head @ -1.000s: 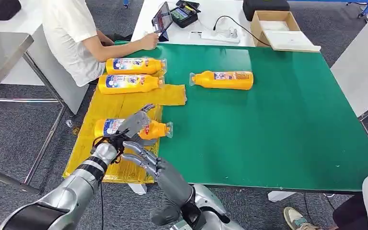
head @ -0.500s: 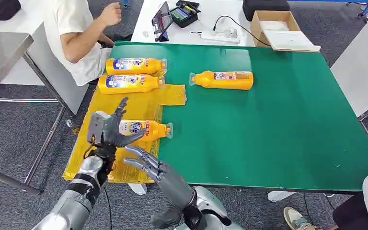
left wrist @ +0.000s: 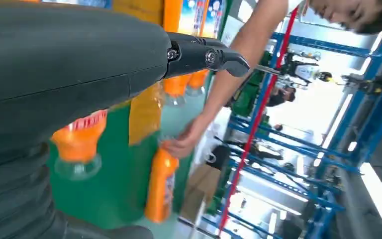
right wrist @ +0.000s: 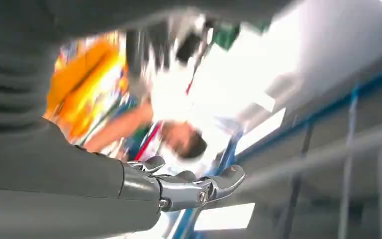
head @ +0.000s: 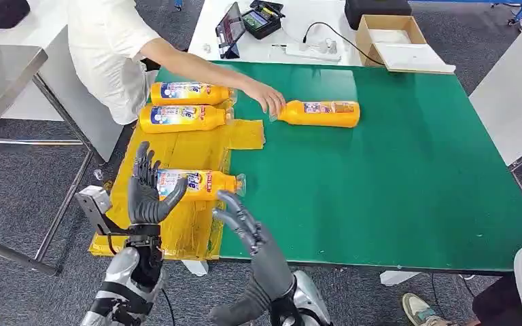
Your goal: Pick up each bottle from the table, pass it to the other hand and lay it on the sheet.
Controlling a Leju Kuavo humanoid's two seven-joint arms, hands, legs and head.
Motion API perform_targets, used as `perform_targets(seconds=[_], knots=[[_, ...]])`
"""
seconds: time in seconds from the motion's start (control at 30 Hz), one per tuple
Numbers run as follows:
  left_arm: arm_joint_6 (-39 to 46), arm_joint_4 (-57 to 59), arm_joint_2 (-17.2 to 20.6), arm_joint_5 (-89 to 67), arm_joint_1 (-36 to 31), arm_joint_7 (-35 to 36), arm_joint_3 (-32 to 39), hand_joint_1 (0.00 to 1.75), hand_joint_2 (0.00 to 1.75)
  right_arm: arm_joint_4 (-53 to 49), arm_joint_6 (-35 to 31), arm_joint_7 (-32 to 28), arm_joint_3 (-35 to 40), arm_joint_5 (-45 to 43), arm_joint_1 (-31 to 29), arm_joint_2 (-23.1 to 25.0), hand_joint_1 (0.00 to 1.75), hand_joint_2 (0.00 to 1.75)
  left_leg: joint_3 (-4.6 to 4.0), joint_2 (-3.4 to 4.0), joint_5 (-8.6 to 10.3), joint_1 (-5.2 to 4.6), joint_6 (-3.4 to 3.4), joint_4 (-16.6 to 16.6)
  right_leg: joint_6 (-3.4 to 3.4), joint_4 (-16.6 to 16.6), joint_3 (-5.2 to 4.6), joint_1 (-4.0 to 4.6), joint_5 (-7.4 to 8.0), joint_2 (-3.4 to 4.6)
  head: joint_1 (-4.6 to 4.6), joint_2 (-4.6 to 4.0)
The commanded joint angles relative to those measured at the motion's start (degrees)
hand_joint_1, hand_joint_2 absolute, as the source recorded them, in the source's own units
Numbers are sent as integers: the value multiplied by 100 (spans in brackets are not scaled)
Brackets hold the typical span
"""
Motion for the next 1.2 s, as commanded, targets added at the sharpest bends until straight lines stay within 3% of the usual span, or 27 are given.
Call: perform_targets(seconds=[0.03, 0.13, 0.2, 0.33, 0.5, 0.77, 0.83, 1.0, 1.2], knots=[[84, -812, 34, 214, 569, -132, -599, 0, 175, -379, -787, 2, -1006, -73, 540, -199, 0, 175, 17, 9, -5, 0, 10, -3, -12, -4, 17, 5, -3, -6, -2, 0], [70, -1294, 47, 379, 1064, -209, -696, 0, 175, -274, -923, 2, -2340, -128, 1089, 1, 0, 175, 20, -4, -1, -1, 9, -10, -11, -10, 19, 3, -5, -18, 0, 0], [213, -1544, 130, 296, 1366, -297, -777, 0, 175, 26, -525, 2, -3205, -368, 1334, 183, 0, 175, 25, -2, -3, -2, 11, -12, -12, -13, 25, 4, -6, -17, -4, 0], [450, -1789, 175, 293, 1635, -361, -782, 0, 175, 981, -211, 22, -4161, 76, 1254, 278, 0, 175, 32, 7, -4, -3, 14, -18, -11, -20, 33, 2, -3, -8, 0, 0], [1210, -1684, 96, -104, 1510, -438, -705, 0, 175, 2792, -1164, 832, -4297, 2225, 355, -72, 0, 175, 17, 13, 1, 1, 8, -12, -7, -19, 19, 4, 7, 5, -2, 0], [1229, -1689, 96, -105, 1524, -438, -721, 0, 175, 2886, -1164, 819, -4290, 2202, 269, -80, 0, 175, 19, 14, 4, -2, 12, -11, -9, -12, 18, 2, 4, 0, -2, 0], [1390, -1683, 104, -300, 1519, -481, -755, 0, 175, 2912, -1164, 1267, -4303, 2829, 225, -153, 0, 175, 16, 12, 2, 0, 11, -8, -6, -10, 16, 3, 3, -1, -2, 0], [1691, -1727, 97, -682, 1520, -544, -895, 0, 175, 4180, -859, 1910, -3914, 3479, -705, -550, 0, 175, 18, 33, 2, -4, 17, -7, -6, -12, 14, 0, 10, 17, -4, 0], [1880, -1349, 60, -853, 1271, -67, -1000, 0, 175, 5398, -232, 2257, -3557, 3676, -1461, -288, 0, 175, 19, 32, 8, -8, 16, -10, -7, -13, 15, -5, 16, 15, -2, -2]])
